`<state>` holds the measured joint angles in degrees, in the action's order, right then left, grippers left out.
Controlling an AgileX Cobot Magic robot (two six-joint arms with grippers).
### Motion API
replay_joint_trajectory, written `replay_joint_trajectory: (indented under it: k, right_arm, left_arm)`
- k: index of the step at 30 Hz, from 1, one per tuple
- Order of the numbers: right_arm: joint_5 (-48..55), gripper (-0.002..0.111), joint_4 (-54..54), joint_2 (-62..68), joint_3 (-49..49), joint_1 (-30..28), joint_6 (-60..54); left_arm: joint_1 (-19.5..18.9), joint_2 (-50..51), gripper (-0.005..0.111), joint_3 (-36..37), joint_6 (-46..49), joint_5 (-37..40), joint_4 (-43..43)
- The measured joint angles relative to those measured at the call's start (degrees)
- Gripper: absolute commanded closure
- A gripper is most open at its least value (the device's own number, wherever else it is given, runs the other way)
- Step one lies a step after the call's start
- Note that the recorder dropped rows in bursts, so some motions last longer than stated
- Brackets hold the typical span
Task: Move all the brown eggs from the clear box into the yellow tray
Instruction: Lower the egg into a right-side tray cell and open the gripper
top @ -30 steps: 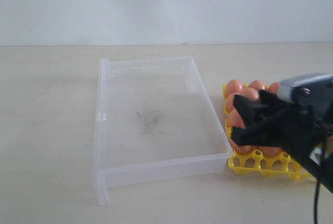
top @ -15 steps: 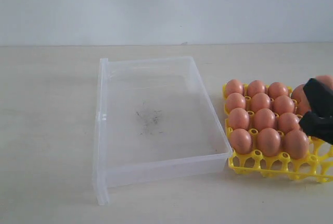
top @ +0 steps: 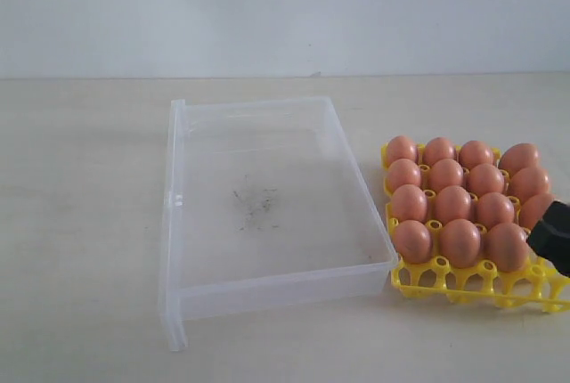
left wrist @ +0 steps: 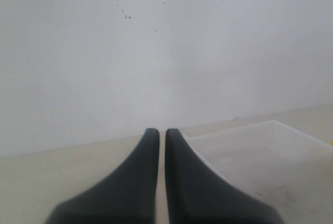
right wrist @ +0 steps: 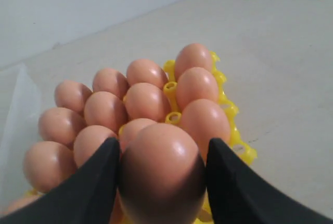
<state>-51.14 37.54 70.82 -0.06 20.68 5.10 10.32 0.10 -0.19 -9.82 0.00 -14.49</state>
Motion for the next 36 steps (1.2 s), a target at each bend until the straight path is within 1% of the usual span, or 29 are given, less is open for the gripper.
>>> replay_joint_trajectory:
  k: [4, 9, 17, 36]
  right_arm:
    - [1.0, 0.109, 2.4, 1.2, 0.0, 0.0, -1.5]
    - [0.9, 0.109, 5.1, 6.9, 0.0, 0.0, -1.3]
    - [-3.3, 0.109, 6.0, 13.8, -0.5, 0.0, 0.0]
    - [-8.8, 0.109, 8.0, 22.7, -5.6, 0.0, -0.6]
  left_arm:
    - [0.0, 0.0, 0.103, 0.0, 0.0, 0.0, 0.0]
    - [0.0, 0.0, 0.103, 0.0, 0.0, 0.0, 0.0]
    - [0.0, 0.0, 0.103, 0.0, 0.0, 0.0, 0.0]
    - [0.0, 0.0, 0.103, 0.0, 0.0, 0.0, 0.0]
